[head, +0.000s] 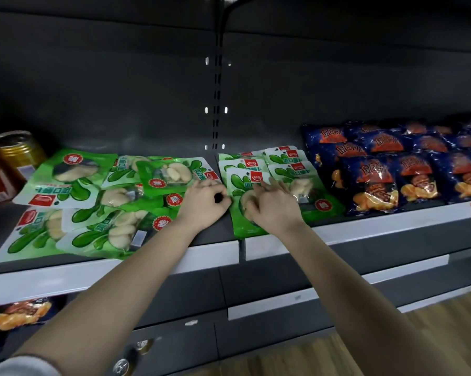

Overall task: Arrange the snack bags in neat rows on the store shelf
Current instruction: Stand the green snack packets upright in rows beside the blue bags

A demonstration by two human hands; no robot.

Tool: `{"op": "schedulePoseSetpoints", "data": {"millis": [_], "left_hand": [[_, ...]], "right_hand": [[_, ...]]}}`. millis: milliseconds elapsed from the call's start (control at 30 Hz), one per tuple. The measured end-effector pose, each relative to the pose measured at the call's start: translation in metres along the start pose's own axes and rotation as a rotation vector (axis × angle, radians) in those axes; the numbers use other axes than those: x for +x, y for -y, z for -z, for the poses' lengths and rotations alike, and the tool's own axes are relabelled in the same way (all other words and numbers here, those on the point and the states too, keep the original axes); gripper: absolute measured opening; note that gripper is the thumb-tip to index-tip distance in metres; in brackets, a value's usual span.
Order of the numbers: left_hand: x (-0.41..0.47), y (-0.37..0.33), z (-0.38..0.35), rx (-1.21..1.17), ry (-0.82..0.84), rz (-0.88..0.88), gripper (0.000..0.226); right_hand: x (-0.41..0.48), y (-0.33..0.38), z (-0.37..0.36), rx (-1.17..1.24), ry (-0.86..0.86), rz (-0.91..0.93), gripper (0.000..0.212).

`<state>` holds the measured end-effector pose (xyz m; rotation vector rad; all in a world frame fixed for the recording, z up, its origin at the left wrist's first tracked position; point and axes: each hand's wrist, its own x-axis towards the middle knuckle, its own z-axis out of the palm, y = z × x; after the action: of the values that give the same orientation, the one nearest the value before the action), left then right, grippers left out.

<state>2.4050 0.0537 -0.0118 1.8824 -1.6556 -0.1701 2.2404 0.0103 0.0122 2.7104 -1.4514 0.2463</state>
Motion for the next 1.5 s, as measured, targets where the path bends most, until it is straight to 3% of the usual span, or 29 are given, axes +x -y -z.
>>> {"op": "schedulePoseSetpoints", "data": {"millis": [67, 200, 267, 633, 733, 833, 900, 1500], "left_hand": [[0.0, 0.0, 0.0, 0.014, 0.007, -0.012, 0.015], [0.0, -0.001, -0.003, 0.072, 0.012, -0.015, 0.021], [0.001, -0.001, -0.005, 0.124, 0.016, -0.018, 0.025], [0.0, 0.001, -0.002, 0.071, 0.08, -0.037, 0.017], [-0.002, 0.0, -0.002, 0.074, 0.075, -0.029, 0.024], [-0.003, -0.002, 0.0, 0.019, 0.048, 0.03, 0.054], [-0.002, -0.002, 0.0, -0.001, 0.03, 0.035, 0.061], [-0.004, -0.002, 0.006, -0.074, -0.098, 0.028, 0.046]], "right_hand": [[-0.002, 0.001, 0.0, 0.014, 0.002, -0.016, 0.056], [0.007, -0.001, -0.006, 0.028, 0.2, 0.002, 0.075], [0.013, -0.002, -0.013, 0.029, 0.253, -0.005, 0.072], [0.014, 0.012, -0.011, 0.02, 0.334, -0.103, 0.065], [0.013, 0.016, -0.01, 0.006, 0.314, -0.1, 0.064], [0.013, 0.019, -0.011, 0.021, 0.237, 0.026, 0.06], [0.013, 0.018, -0.011, 0.07, 0.233, 0.081, 0.056], [0.017, 0.014, -0.017, 0.142, 0.176, 0.035, 0.048]]}}
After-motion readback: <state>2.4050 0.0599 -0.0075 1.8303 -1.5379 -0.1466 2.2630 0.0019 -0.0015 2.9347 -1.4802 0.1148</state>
